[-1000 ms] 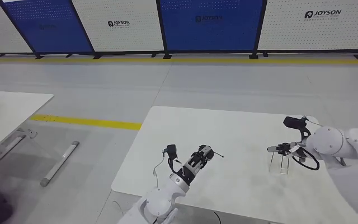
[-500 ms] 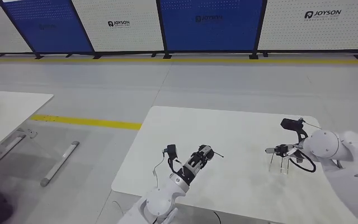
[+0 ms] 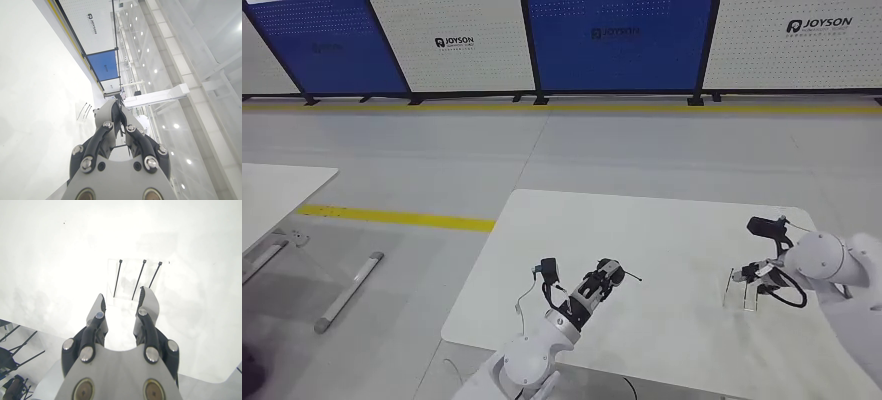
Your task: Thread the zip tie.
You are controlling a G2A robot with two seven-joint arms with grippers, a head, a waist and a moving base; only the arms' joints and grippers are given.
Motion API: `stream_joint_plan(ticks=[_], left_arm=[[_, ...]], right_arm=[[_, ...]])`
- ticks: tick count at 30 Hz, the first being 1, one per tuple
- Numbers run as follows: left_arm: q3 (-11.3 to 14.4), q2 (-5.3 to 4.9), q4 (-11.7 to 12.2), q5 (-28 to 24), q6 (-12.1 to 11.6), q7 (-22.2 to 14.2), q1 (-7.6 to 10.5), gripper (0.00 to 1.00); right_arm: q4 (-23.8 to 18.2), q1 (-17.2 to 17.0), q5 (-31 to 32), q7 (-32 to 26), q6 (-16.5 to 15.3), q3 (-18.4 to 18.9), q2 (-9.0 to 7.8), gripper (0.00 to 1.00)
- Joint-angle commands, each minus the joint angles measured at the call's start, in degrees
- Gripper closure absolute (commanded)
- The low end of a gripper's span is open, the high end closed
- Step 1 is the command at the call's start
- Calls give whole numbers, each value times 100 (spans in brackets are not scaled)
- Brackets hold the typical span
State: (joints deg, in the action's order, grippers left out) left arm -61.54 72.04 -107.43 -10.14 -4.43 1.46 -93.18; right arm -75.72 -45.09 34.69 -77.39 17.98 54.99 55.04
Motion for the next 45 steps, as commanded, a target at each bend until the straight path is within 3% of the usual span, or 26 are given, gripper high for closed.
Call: stream_joint_plan(ticks=[1,15,24,31,45], left_arm=[[0,0,0,0,0,0,0,100],[0,0,0,0,0,0,0,100],[0,0,0,0,0,0,0,100],[0,0,0,0,0,0,0,100],[0,0,0,0,0,0,0,100]], right_arm=[[101,46,-22,16,42,-52,30,62],[538,138,110,39,150,-169,187,69],[794,186,310,37,150,-185,350,67],[1064,273,421,20,150,-192,489,76],[1467,425,622,-31,150,-176,728,73]])
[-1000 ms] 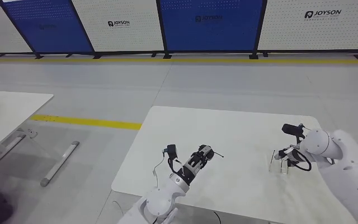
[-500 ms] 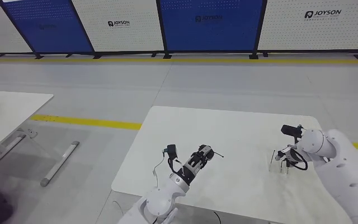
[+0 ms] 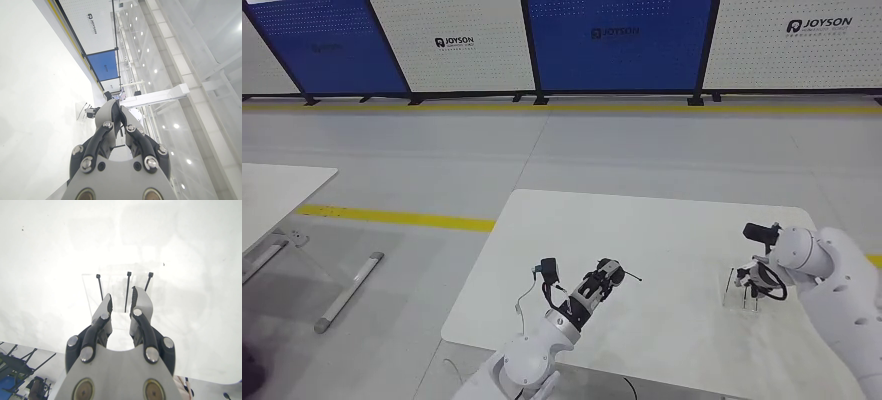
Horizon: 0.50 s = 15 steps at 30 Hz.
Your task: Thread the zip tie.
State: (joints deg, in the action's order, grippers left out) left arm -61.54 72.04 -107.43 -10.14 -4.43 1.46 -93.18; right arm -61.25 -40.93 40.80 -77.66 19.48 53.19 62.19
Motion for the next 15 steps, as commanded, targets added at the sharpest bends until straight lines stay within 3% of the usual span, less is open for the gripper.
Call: stream_joint_plan(ticks=[1,15], left_arm=[[0,0,0,0,0,0,0,100],[0,0,0,0,0,0,0,100]], right_arm=[[43,21,23,-8,0,8,24,71],[626,289,92,-60,-2,-134,257,78]])
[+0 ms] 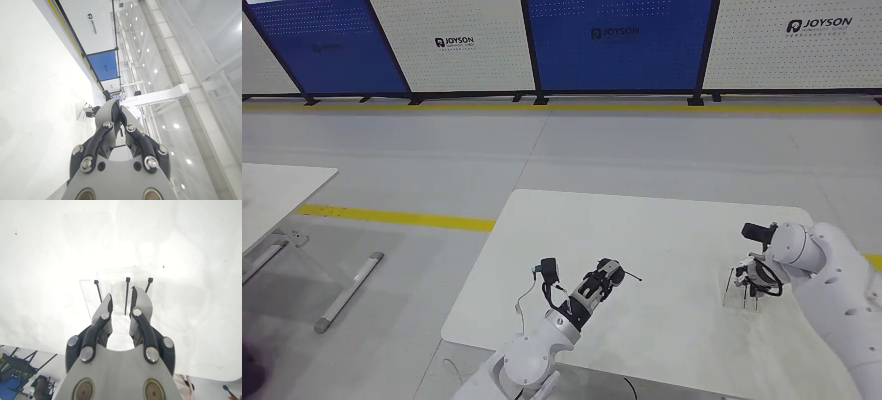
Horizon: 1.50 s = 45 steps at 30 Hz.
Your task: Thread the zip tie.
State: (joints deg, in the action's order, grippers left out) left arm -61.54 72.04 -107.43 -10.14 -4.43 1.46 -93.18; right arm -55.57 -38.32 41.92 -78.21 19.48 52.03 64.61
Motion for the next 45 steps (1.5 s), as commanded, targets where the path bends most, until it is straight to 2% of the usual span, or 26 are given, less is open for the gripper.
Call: stream_joint_plan(ticks=[1,3,6,13,17,21,24,25,28,29,32,33,45], left_arm=[[0,0,0,0,0,0,0,100],[0,0,0,0,0,0,0,100],[0,0,0,0,0,0,0,100],[0,0,0,0,0,0,0,100],[0,0,0,0,0,0,0,100],[0,0,0,0,0,0,0,100],[0,0,0,0,0,0,0,100],[0,0,0,0,0,0,0,100],[0,0,0,0,0,0,0,100],[0,0,0,0,0,0,0,100],[0,0,0,0,0,0,0,100],[0,0,0,0,0,0,0,100],[0,0,0,0,0,0,0,100]], right_arm=[[148,71,-32,-3,-9,-52,40,77],[285,134,-62,9,-44,-103,78,78],[486,234,-96,52,-68,-178,140,100],[442,269,14,82,0,-147,147,100],[29,64,110,51,0,105,42,100],[-863,-422,279,68,0,700,-177,100],[-1855,-1046,431,126,0,1450,-359,100],[-2364,-1370,464,206,0,1807,-424,100],[-3543,-2155,558,427,0,2563,-518,100],[-4074,-2511,538,535,0,2846,-535,100],[-5276,-3240,350,779,0,3321,-549,100],[-5520,-3400,277,782,-19,3374,-552,100],[-5587,-3453,239,817,-55,3378,-552,100]])
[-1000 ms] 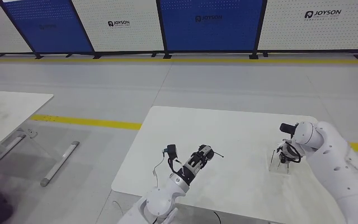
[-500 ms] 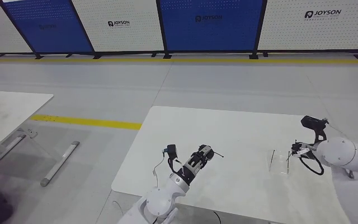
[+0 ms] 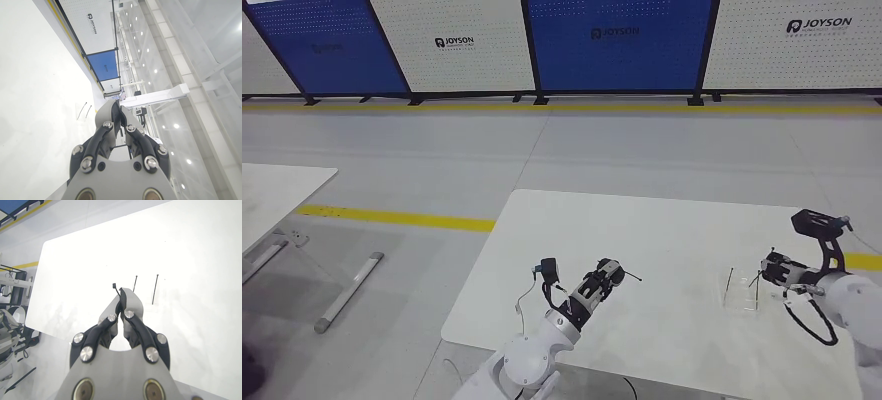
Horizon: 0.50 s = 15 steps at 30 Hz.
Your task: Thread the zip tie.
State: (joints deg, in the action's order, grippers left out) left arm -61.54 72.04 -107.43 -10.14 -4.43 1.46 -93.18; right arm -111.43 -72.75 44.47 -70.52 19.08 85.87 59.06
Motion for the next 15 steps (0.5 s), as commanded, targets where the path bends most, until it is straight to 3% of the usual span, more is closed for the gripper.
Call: stream_joint_plan(ticks=[1,6,10,11,13,15], left_arm=[[0,0,0,0,0,0,0,100],[0,0,0,0,0,0,0,100],[0,0,0,0,0,0,0,100],[0,0,0,0,0,0,0,100],[0,0,0,0,0,0,0,100],[0,0,0,0,0,0,0,100]], right_arm=[[5,-70,-82,231,-68,-48,14,100],[-328,-280,-569,1347,-250,-393,108,100],[-287,-203,-1074,2080,-385,-661,193,100],[-212,-154,-1457,2255,-490,-707,226,100],[-53,-80,-1930,2286,-665,-714,252,100],[-53,-80,-1930,2286,-665,-714,252,100]])
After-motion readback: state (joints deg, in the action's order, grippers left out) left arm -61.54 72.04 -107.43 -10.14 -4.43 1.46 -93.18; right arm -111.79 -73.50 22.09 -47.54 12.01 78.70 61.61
